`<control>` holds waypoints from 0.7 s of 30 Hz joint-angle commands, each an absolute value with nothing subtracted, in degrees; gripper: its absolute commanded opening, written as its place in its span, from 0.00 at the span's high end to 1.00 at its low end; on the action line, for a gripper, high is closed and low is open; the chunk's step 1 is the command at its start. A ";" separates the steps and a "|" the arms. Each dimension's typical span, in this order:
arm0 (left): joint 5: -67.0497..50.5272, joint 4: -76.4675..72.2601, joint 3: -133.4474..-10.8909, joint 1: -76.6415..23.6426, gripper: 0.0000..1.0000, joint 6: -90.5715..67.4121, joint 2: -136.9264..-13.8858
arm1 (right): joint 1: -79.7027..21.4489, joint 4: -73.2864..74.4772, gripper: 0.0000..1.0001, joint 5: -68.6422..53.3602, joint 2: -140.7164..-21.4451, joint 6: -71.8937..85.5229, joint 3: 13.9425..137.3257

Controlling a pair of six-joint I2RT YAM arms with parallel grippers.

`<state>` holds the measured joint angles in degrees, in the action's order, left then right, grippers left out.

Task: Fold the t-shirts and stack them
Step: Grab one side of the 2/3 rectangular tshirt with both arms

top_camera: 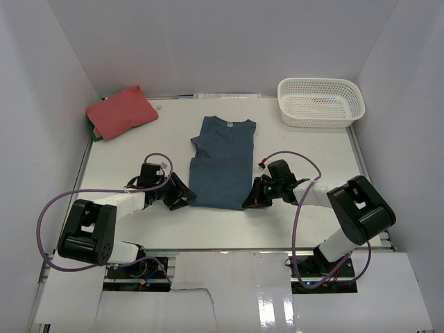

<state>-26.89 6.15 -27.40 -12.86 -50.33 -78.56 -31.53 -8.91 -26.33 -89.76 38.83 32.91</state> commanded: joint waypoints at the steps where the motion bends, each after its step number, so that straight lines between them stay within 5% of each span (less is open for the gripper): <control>1: -17.05 8.01 -23.65 -13.01 0.39 -47.29 -83.75 | -31.73 -6.59 0.92 -24.43 -88.16 37.62 33.75; 2: -16.79 7.65 -23.47 -13.01 0.45 -46.76 -85.24 | -31.82 -6.59 0.92 -24.43 -88.07 37.62 33.66; 4: -16.96 6.95 -23.20 -12.92 0.89 -46.41 -86.39 | -31.73 -6.24 0.92 -24.43 -87.89 37.44 33.75; 5: -17.14 6.86 -22.51 -12.92 1.00 -46.58 -86.40 | -31.73 -5.37 0.92 -24.35 -87.72 37.09 33.84; 21: -22.32 14.85 -21.36 -18.98 1.00 -50.88 -74.10 | -31.82 11.51 0.92 -24.78 -87.19 27.51 39.72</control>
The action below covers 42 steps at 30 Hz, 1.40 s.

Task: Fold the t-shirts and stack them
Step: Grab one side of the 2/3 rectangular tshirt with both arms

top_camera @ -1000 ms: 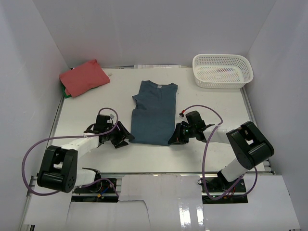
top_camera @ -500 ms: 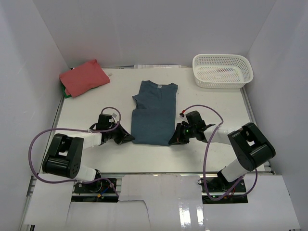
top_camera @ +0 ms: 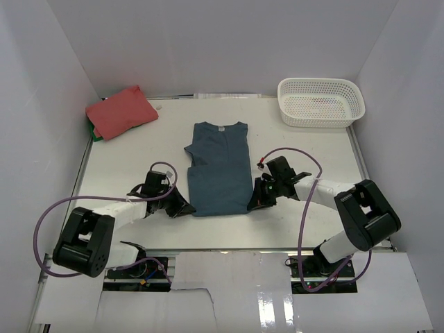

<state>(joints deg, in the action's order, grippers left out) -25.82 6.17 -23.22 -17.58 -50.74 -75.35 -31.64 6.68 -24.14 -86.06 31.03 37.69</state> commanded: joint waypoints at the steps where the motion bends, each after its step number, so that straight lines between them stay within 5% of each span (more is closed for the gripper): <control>1: -22.85 15.64 -21.36 -19.33 1.00 -51.24 -73.74 | -31.73 12.12 0.92 -25.39 -87.71 27.25 39.90; 19: -24.08 23.29 -22.32 -21.97 1.00 -53.44 -66.45 | -33.48 17.05 0.92 -30.67 -79.89 30.15 36.30; 42: -30.32 35.77 -42.09 -15.65 1.00 -51.42 -65.21 | -32.78 28.65 0.92 -34.81 -78.05 27.25 51.93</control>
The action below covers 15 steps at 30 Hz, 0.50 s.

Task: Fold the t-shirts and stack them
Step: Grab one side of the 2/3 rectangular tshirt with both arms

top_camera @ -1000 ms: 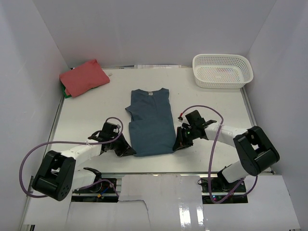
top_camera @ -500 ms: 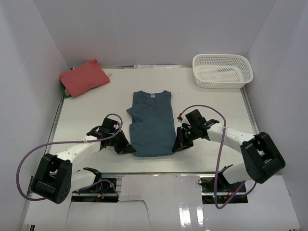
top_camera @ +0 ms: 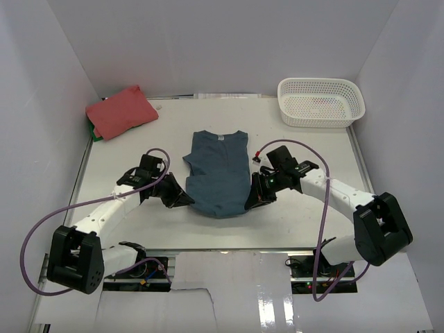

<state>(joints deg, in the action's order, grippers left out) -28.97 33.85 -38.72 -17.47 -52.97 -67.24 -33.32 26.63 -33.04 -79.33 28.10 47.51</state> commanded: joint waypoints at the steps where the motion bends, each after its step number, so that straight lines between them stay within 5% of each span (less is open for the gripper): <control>1: -30.50 36.21 -42.80 -15.12 1.00 -51.16 -65.13 | -32.70 29.17 0.92 -34.46 -78.05 26.99 54.03; 15: -29.36 40.52 -62.75 -12.92 1.00 -46.94 -74.09 | -31.47 37.97 0.92 -31.64 -84.55 23.03 74.70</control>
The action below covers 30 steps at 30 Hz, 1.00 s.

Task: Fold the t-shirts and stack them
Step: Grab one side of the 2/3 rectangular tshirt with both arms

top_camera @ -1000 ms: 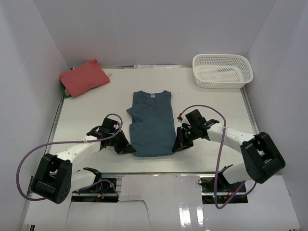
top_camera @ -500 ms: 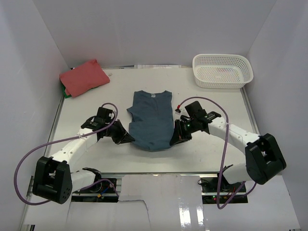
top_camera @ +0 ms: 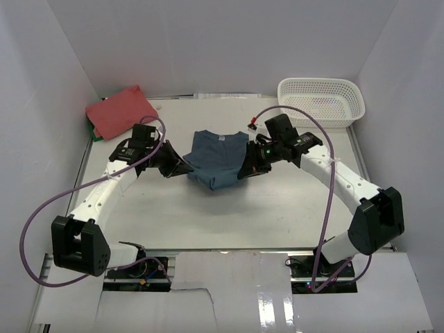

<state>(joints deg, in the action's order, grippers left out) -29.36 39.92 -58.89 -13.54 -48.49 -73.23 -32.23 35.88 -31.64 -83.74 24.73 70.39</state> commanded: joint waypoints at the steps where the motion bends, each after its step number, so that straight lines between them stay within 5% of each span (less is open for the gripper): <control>1: -29.18 40.43 -63.54 -12.92 1.00 -46.85 -74.70 | -31.20 37.97 0.92 -31.64 -84.90 22.85 75.23; 30: -31.37 37.53 -89.20 -6.59 1.00 -41.13 -101.76 | -19.69 38.50 0.92 -36.12 -110.03 16.52 98.87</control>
<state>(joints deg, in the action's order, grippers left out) -30.00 39.07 -85.76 -7.20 -42.37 -100.77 -20.95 38.04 -35.07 -108.79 17.65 94.72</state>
